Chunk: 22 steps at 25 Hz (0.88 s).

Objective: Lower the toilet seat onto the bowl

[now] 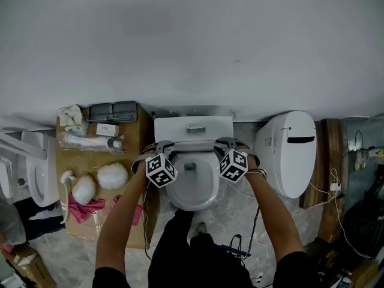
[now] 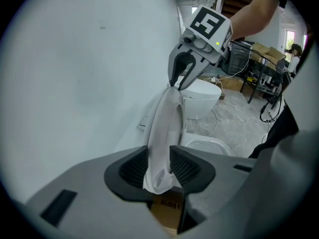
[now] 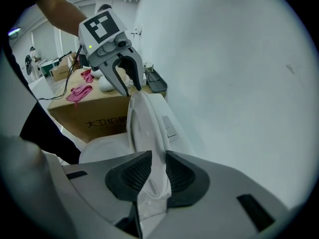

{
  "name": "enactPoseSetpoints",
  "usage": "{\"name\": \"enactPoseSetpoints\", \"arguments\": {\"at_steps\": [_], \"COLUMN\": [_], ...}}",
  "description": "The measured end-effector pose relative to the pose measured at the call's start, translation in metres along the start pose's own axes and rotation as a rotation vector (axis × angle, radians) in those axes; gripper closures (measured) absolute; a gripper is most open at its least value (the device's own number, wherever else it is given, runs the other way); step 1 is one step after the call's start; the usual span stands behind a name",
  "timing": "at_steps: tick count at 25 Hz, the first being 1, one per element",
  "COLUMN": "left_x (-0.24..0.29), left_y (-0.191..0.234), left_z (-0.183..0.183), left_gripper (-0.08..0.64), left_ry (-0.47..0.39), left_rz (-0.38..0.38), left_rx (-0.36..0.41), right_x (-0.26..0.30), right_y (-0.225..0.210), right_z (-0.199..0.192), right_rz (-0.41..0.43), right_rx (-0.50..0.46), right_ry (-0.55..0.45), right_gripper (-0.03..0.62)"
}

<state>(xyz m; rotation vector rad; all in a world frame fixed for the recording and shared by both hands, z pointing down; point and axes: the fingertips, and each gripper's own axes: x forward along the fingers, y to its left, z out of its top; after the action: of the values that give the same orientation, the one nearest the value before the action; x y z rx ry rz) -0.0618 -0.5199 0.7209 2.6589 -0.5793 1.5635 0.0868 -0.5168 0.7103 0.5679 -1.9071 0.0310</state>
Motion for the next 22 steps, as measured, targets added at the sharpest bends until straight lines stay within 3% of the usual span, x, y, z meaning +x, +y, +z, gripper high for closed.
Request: {"name": "enactPoseSetpoints", "arguments": {"at_steps": [10,15,22], "left_x": [0.003,0.001,0.003], "left_y": [0.002,-0.009,-0.030], "left_z": [-0.003,-0.004,-0.011], "left_gripper": [0.433,0.434,0.467], "left_ry": [-0.013,0.001,0.010], "left_rz": [0.016,-0.006,-0.013], "left_rx": [0.006,0.080,0.080], "right_x": [0.006,0.005,-0.002], "right_y": [0.010,0.024,0.038], "right_z": [-0.005,-0.008,-0.011], "right_rz": [0.019,0.039,0.064], "right_rx": [-0.064,-0.087,-0.116], "right_ry": [0.030,0.033,0.020], "right_gripper": [0.494,0.514,0.523]}}
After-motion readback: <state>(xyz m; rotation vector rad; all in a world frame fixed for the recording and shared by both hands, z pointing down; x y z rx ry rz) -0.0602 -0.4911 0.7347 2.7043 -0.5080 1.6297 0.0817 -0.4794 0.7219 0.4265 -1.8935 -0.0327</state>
